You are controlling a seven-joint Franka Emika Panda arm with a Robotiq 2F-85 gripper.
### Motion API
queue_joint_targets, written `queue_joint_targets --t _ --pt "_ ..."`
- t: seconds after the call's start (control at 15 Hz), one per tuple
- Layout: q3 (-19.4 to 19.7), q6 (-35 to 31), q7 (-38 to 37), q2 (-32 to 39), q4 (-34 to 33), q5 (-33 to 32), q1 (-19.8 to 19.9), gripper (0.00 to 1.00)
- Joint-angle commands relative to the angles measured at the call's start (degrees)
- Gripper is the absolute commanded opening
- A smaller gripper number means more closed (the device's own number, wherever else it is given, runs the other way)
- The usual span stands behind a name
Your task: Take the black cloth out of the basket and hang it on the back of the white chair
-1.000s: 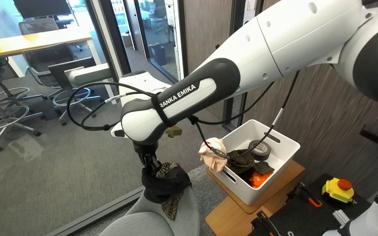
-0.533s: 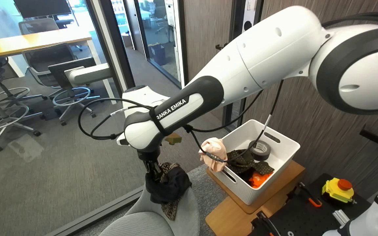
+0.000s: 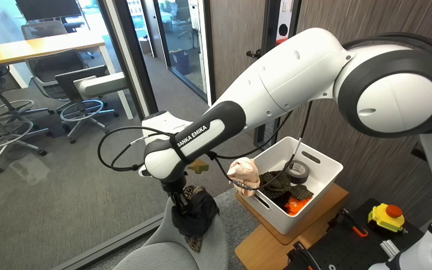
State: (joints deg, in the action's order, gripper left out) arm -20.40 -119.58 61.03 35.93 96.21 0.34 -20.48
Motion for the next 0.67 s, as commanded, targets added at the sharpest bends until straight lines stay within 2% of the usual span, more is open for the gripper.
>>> queue_joint_targets --t 0.0,0.07,0.13,0.27,0.33,0.6 --pt "-0.29 2.63 -1.31 1.11 -3.11 -0.92 0.06 0.1" --pt "-0.25 3.16 -1.27 1.3 -3.66 -1.01 0.03 0.13" --pt "-0.16 3.77 -1.59 1.23 -4.0 -1.0 -0.01 0.35" --pt "-0.27 4.9 -1.18 1.17 -4.92 -0.8 0.26 0.39" --pt "-0.39 5.48 -0.71 0.83 -5.29 -0.58 0.59 0.44" --pt "-0.21 6.32 0.38 -1.1 -6.28 -0.39 1.95 0.76"
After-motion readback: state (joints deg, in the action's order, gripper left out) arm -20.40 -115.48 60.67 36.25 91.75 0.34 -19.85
